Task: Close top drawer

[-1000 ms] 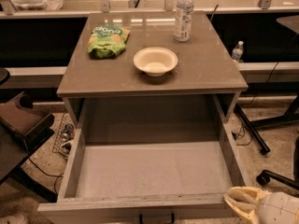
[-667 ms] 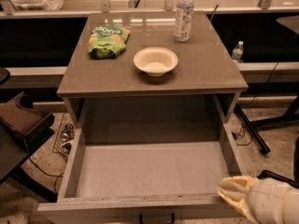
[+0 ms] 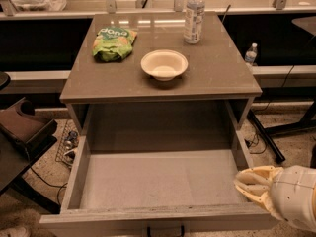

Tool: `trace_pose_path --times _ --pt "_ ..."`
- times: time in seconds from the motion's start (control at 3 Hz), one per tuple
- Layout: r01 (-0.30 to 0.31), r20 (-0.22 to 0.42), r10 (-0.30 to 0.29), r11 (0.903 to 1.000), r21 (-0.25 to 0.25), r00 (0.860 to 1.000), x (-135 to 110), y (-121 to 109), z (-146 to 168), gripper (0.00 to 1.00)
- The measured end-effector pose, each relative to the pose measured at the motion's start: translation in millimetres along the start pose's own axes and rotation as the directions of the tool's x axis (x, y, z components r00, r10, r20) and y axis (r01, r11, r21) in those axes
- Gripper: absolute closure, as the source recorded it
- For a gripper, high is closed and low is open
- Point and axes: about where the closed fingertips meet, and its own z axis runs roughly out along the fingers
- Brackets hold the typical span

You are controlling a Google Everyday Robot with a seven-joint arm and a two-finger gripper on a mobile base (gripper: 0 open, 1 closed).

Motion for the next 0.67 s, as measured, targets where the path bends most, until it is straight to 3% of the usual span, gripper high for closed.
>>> trace_pose_path --times 0.33,0.67 --pt "-0.019 -0.061 0.018 0.9998 -0.009 0.998 39.1 12.7 -23.5 1.00" --pt "-0.013 -0.120 0.004 0.9977 -0.066 0.993 80.6 32.6 -36.0 1.00"
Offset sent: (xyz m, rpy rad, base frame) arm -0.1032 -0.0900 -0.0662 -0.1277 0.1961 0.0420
